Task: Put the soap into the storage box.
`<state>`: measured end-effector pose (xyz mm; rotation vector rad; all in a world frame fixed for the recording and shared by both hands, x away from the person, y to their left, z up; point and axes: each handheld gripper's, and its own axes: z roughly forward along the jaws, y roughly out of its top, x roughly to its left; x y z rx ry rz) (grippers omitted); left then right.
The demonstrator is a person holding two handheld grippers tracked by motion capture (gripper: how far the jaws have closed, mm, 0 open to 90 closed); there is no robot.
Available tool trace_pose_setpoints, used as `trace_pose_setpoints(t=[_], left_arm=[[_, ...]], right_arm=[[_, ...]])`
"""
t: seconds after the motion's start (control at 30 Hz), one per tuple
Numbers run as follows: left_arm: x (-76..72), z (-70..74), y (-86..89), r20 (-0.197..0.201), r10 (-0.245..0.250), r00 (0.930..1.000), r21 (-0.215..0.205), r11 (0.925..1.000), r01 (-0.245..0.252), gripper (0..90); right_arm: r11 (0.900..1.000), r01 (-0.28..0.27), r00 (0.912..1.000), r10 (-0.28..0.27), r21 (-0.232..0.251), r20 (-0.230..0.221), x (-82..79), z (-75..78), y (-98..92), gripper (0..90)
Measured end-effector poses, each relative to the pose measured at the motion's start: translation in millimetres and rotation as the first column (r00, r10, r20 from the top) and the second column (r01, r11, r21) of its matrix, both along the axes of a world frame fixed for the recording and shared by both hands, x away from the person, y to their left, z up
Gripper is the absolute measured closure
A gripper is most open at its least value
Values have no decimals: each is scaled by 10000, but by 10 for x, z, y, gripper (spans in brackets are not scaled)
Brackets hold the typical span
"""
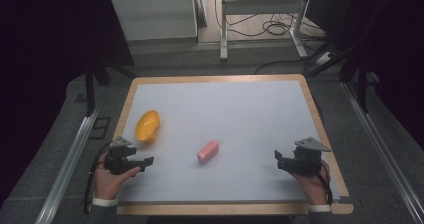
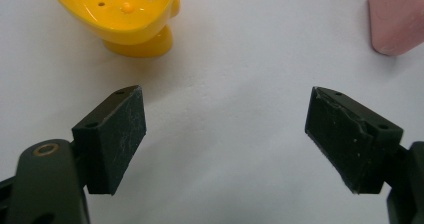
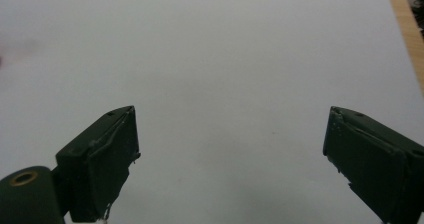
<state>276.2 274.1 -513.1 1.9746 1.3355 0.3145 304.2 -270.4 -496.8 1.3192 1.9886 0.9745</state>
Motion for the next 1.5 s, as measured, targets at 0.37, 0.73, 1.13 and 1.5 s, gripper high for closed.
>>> trace_pose_setpoints(t=[0.37,0.73,1.13,1.5], left_arm=[[-26,44,-10,308,132,9994,-36,9999,-131,182],[-76,130,-45,472,427,9980,-191,9989,-418,207],[-126,414,-211,856,-26,9963,-63,10000,31,199],[-57,514,-214,840,-253,9961,184,9995,238,200]], right_arm=[[9998,-164,9999,164,120,-25,-41,25,-28,90],[9991,-183,9998,187,371,-114,-38,27,-37,89],[9979,87,9998,-75,648,-195,-15,39,-156,89],[9985,75,9997,-62,546,-238,-46,41,-184,89]])
